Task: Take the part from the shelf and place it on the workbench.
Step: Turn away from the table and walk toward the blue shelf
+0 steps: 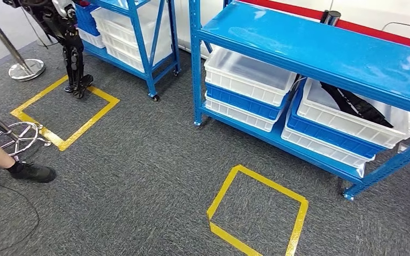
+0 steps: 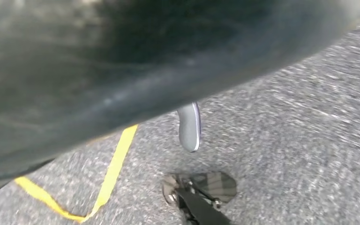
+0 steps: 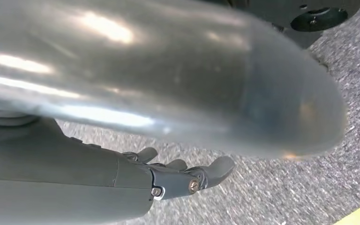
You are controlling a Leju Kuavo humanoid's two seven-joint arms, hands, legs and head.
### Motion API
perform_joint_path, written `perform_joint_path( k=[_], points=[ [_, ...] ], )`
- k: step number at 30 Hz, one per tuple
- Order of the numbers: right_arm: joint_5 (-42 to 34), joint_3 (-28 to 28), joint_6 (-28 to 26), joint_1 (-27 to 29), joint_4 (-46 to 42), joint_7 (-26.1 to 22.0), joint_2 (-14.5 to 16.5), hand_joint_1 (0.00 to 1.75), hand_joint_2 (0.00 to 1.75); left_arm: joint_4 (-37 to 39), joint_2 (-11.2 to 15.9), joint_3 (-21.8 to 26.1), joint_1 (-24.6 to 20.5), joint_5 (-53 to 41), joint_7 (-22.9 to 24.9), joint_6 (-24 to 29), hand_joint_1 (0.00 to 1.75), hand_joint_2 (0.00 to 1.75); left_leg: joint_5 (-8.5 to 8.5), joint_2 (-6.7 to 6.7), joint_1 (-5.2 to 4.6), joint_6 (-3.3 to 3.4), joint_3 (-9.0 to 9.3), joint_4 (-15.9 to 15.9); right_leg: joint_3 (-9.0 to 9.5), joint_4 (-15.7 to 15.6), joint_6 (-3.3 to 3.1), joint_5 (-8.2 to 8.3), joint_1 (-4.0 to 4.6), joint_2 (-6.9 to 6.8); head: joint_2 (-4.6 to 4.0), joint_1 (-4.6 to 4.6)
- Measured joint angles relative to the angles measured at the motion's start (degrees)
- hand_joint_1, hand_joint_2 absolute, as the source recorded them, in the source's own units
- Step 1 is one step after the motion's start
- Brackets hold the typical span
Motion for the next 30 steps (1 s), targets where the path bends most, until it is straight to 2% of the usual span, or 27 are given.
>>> perform_joint_path(
  k=[1, 2, 3, 4, 5, 7, 9, 10, 11, 12, 13, 14, 15, 16, 18, 19, 20, 22, 23, 24, 25, 26, 28, 30],
  points=[
    [0.08, 0.00, 0.03, 0.02, 0.00, -0.04, 0.01, 0.00, 0.00, 0.00, -0.01, 0.00, -0.08, -0.01, -0.04, 0.01, 0.00, 0.00, -0.25, -0.31, -0.16, 0.21, 0.11, -0.50, -0.33, -0.02, 0.41, 0.09, -0.05, 0.56, 0.00, 0.00],
    [0.15, 0.00, 0.05, 0.13, 0.01, -0.08, 0.02, 0.00, 0.00, 0.00, -0.01, 0.00, -0.19, -0.01, -0.09, 0.02, 0.00, 0.00, -0.18, 0.18, -0.34, 0.57, 0.15, -0.74, -0.73, -0.16, 0.85, 0.24, -0.18, 1.17, 0.00, 0.02],
    [0.19, 0.00, 0.05, 0.30, 0.01, -0.10, 0.04, 0.00, 0.00, 0.00, -0.03, 0.00, -0.26, -0.01, -0.10, 0.03, 0.00, 0.00, 0.00, 0.84, -0.43, 1.03, 0.31, -0.94, -1.05, -0.11, 1.21, 0.32, -0.32, 1.10, 0.00, 0.03],
    [0.22, 0.00, 0.06, 0.43, 0.02, -0.10, 0.06, 0.00, 0.00, 0.00, -0.04, 0.00, -0.29, -0.01, -0.15, 0.03, 0.00, 0.00, 0.19, 1.51, -0.47, 1.53, 0.53, -1.15, -1.54, 0.48, 1.38, 0.05, -0.30, 0.08, 0.00, 0.09],
    [0.23, 0.00, 0.07, 0.47, 0.02, -0.12, 0.07, 0.00, 0.00, 0.00, -0.04, 0.00, -0.25, -0.01, -0.20, 0.04, 0.00, 0.00, 0.36, 2.25, -0.48, 2.01, 0.74, -1.37, -2.49, 2.05, 1.34, -0.75, -0.18, -1.49, 0.00, 0.23],
    [0.28, 0.01, 0.07, 0.25, 0.02, -0.20, 0.07, 0.00, 0.00, 0.01, 0.04, 0.01, -0.12, -0.01, -0.29, 0.06, 0.00, 0.00, 0.43, 3.90, -0.74, 2.65, 0.85, -1.53, -5.90, 8.66, 0.84, -3.76, -0.03, -4.90, 0.00, 0.47],
    [0.32, 0.02, 0.08, 0.11, 0.02, -0.26, 0.10, 0.00, 0.00, 0.02, 0.14, 0.01, -0.05, -0.04, -0.31, 0.07, 0.00, 0.00, 0.34, 5.68, -1.02, 2.86, 0.76, -1.52, -9.40, 15.41, 0.78, -6.16, -0.13, -5.84, 0.00, 0.54],
    [0.34, 0.03, 0.09, 0.16, 0.02, -0.26, 0.11, 0.00, 0.00, 0.02, 0.16, 0.01, -0.09, -0.07, -0.32, 0.05, 0.00, 0.00, 0.28, 6.46, -1.08, 2.88, 0.76, -1.52, -9.82, 16.28, 1.07, -6.21, -0.17, -5.97, 0.00, 0.54],
    [0.35, 0.04, 0.10, 0.22, 0.02, -0.26, 0.13, 0.00, 0.00, 0.02, 0.15, 0.00, -0.12, -0.11, -0.32, 0.04, 0.00, 0.00, 0.22, 7.15, -1.11, 2.83, 0.80, -1.52, -8.99, 14.83, 1.50, -5.44, -0.19, -6.16, 0.00, 0.57],
    [0.37, 0.05, 0.10, 0.26, 0.02, -0.25, 0.13, 0.00, 0.00, 0.02, 0.13, -0.01, -0.16, -0.14, -0.31, 0.04, 0.00, 0.00, 0.13, 7.82, -1.10, 2.73, 0.88, -1.51, -6.99, 11.21, 1.95, -4.10, -0.19, -6.79, 0.00, 0.58],
    [0.38, 0.07, 0.11, 0.22, 0.02, -0.25, 0.14, 0.00, 0.00, 0.02, 0.13, -0.01, -0.19, -0.16, -0.31, 0.03, 0.00, 0.00, 0.00, 8.43, -1.21, 2.54, 1.03, -1.49, -4.67, 6.97, 2.13, -2.76, -0.14, -8.36, 0.00, 0.65],
    [0.39, 0.10, 0.13, 0.12, 0.02, -0.25, 0.15, 0.00, 0.00, 0.02, 0.15, -0.02, -0.17, -0.18, -0.30, 0.04, 0.00, 0.00, -0.22, 9.02, -1.38, 2.23, 1.20, -1.48, -2.62, 3.42, 2.16, -1.63, -0.04, -9.95, 0.00, 0.66],
    [0.41, 0.13, 0.15, -0.01, 0.02, -0.25, 0.17, 0.00, 0.00, 0.02, 0.18, -0.02, -0.16, -0.18, -0.27, 0.05, 0.00, 0.00, -0.44, 9.59, -1.53, 1.89, 1.44, -1.49, -1.25, 1.13, 1.90, -0.86, 0.10, -11.12, 0.00, 0.60],
    [0.46, 0.17, 0.18, -0.09, 0.02, -0.25, 0.20, 0.00, 0.00, 0.02, 0.22, -0.02, -0.16, -0.19, -0.23, 0.07, 0.00, 0.00, -0.63, 10.18, -1.68, 1.54, 1.75, -1.56, -0.83, 0.39, 1.52, -0.51, 0.26, -11.70, 0.00, 0.60],
    [0.55, 0.24, 0.21, -0.10, 0.02, -0.25, 0.21, 0.00, 0.00, 0.02, 0.22, -0.02, -0.31, -0.19, -0.17, 0.09, 0.00, 0.00, -0.97, 11.14, -1.53, 0.87, 2.41, -1.76, -0.88, 0.26, 0.80, -0.15, 0.26, -10.30, 0.00, 0.50],
    [0.57, 0.26, 0.22, -0.06, 0.02, -0.28, 0.21, 0.00, 0.00, 0.02, 0.23, -0.02, -0.44, -0.19, -0.21, 0.10, 0.00, 0.00, -1.45, 10.56, -1.36, 0.55, 2.59, -1.41, -0.78, 0.10, 0.46, -0.06, 0.04, -9.58, 0.00, 0.45],
    [0.56, 0.27, 0.22, -0.04, 0.02, -0.32, 0.21, 0.00, 0.00, 0.02, 0.23, -0.02, -0.50, -0.19, -0.28, 0.11, 0.00, 0.00, -2.43, 9.33, -1.18, 0.31, 2.32, -0.26, -0.60, -0.06, 0.02, 0.05, -0.19, -8.90, 0.00, 0.31],
    [0.56, 0.28, 0.22, -0.04, 0.02, -0.54, 0.27, 0.00, 0.00, 0.02, 0.22, -0.03, -0.40, -0.19, -0.42, 0.14, 0.00, 0.00, -5.96, 5.97, -0.98, 0.08, -0.18, 5.75, -0.26, -0.18, -0.61, 0.17, -0.43, -7.40, 0.00, -0.02],
    [0.57, 0.30, 0.22, -0.05, 0.02, -0.67, 0.31, 0.00, 0.00, 0.01, 0.20, -0.03, -0.26, -0.19, -0.44, 0.14, 0.00, 0.00, -7.74, 5.05, -0.96, 0.06, -2.11, 9.69, -0.24, -0.17, -0.78, 0.19, -0.34, -6.58, 0.00, -0.08],
    [0.58, 0.32, 0.22, -0.05, 0.02, -0.79, 0.34, 0.00, 0.00, 0.01, 0.19, -0.04, -0.16, -0.18, -0.44, 0.14, 0.00, 0.00, -8.78, 4.60, -0.96, 0.05, -3.87, 12.95, -0.20, -0.15, -0.80, 0.17, -0.26, -5.62, 0.00, -0.12],
    [0.61, 0.33, 0.22, -0.02, 0.02, -0.92, 0.35, 0.00, 0.00, 0.00, 0.17, -0.04, -0.10, -0.17, -0.44, 0.14, 0.00, 0.00, -8.61, 4.44, -0.95, 0.08, -4.88, 14.38, -0.13, -0.13, -0.80, 0.17, -0.18, -4.67, 0.00, -0.12],
    [0.67, 0.34, 0.21, 0.02, 0.02, -1.14, 0.35, 0.00, 0.00, 0.00, 0.18, -0.04, -0.06, -0.16, -0.44, 0.14, 0.00, 0.00, -7.29, 4.34, -0.92, 0.13, -4.90, 13.66, 0.00, -0.10, -0.79, 0.15, -0.15, -3.84, 0.00, -0.12],
    [1.10, 0.40, 0.02, 0.09, 0.02, -1.91, 0.37, 0.00, 0.00, 0.00, 0.23, -0.03, -0.08, -0.09, -0.46, 0.14, 0.00, 0.00, -2.62, 4.04, -0.74, 0.20, -2.39, 6.85, 0.33, -0.07, -0.74, 0.07, -0.16, -2.59, 0.00, -0.18],
    [2.00, 0.66, -0.52, 0.11, 0.02, -2.69, 0.38, 0.00, 0.00, 0.00, 0.26, -0.02, -0.28, -0.01, -0.49, 0.15, 0.00, 0.00, 0.23, 3.44, -0.68, 0.31, -0.08, 0.60, 0.30, 0.14, -0.43, -0.11, 0.16, -1.89, 0.00, -0.30]
  ],
)
